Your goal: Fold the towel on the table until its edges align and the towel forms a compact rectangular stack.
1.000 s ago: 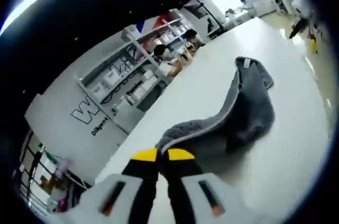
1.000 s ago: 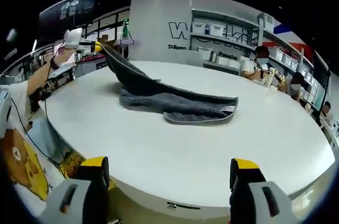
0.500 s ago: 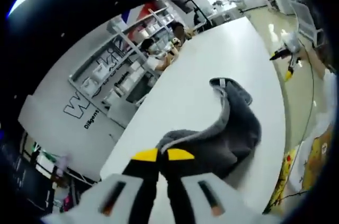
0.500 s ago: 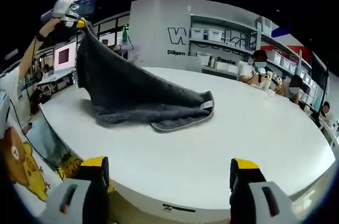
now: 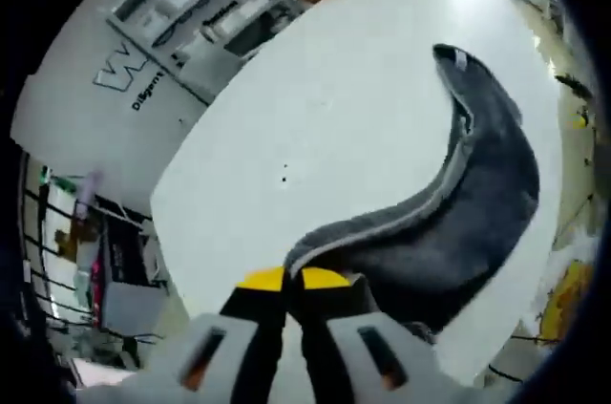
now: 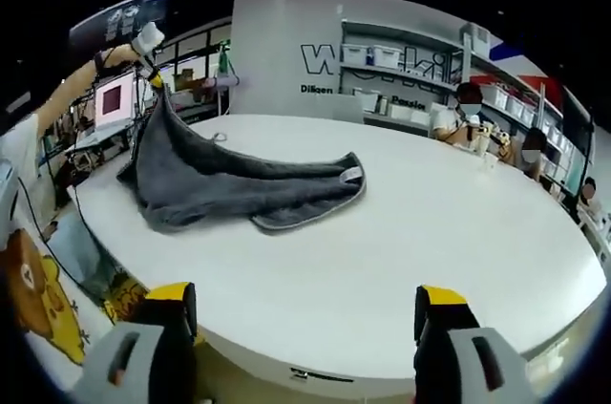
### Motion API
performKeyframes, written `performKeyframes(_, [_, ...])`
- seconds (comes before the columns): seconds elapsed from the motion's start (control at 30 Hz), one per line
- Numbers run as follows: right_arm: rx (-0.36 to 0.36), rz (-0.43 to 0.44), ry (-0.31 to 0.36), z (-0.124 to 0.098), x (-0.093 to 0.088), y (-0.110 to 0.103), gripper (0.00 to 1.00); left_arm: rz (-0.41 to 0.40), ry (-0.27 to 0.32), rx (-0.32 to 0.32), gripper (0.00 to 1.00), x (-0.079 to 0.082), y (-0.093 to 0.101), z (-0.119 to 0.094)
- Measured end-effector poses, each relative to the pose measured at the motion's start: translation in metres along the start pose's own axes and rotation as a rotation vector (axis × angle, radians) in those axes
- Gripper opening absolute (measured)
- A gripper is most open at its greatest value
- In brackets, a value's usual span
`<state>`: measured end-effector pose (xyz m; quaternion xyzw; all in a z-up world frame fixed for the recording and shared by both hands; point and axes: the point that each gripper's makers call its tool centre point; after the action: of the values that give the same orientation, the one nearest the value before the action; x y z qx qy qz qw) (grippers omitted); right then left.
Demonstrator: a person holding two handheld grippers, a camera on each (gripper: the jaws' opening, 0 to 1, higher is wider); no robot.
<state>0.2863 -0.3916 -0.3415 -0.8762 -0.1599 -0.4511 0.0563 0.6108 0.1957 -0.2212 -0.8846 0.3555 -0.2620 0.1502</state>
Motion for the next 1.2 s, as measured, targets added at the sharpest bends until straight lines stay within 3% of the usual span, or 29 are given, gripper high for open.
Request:
performKeyframes(0.1, [-0.034, 0.016, -0.009, -0.002, -0.001, 0.007, 0.99, -0.026, 0.005, -0.014, 0.05, 0.003, -0.011, 0.042])
performKeyframes(0.2, [-0.055, 0.031, -0.016, -0.003, -0.003, 0.011, 0.99, -0.063, -0.015, -0.079, 0.05, 0.002, -0.004, 0.081])
performKeyframes(0.33, [-0.078, 0.037, -0.05, -0.006, -0.011, 0.01, 0.99, -0.051, -0.053, -0.086, 0.05, 0.004, -0.002, 0.127])
performKeyframes(0.7, [-0.11, 0.043, -0.1, -0.006, -0.021, 0.004, 0.99, -0.103, -0.08, -0.151, 0.05, -0.001, 0.018, 0.2])
performKeyframes(0.9, [-0.091, 0.038, -0.11, 0.006, -0.02, 0.0, 0.99, -0.143, -0.047, -0.182, 0.06, -0.002, 0.019, 0.208])
performKeyframes(1.1, [-0.061, 0.026, -0.104, 0.015, -0.013, -0.008, 0.99, -0.199, 0.151, -0.208, 0.19, 0.018, 0.009, 0.188])
performKeyframes(1.2, [-0.047, 0.015, -0.097, 0.013, -0.009, -0.012, 0.99, -0.217, 0.207, -0.201, 0.28, 0.019, 0.002, 0.171])
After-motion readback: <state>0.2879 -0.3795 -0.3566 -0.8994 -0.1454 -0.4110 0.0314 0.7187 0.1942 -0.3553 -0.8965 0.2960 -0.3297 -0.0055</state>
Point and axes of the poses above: the point that each gripper's makers call its tool centre point, and the gripper's own axes: z roughly forward along the fingers, y roughly to its right, x roughly out of its top, and after that the axes turned 4 degrees about -y, right-handed
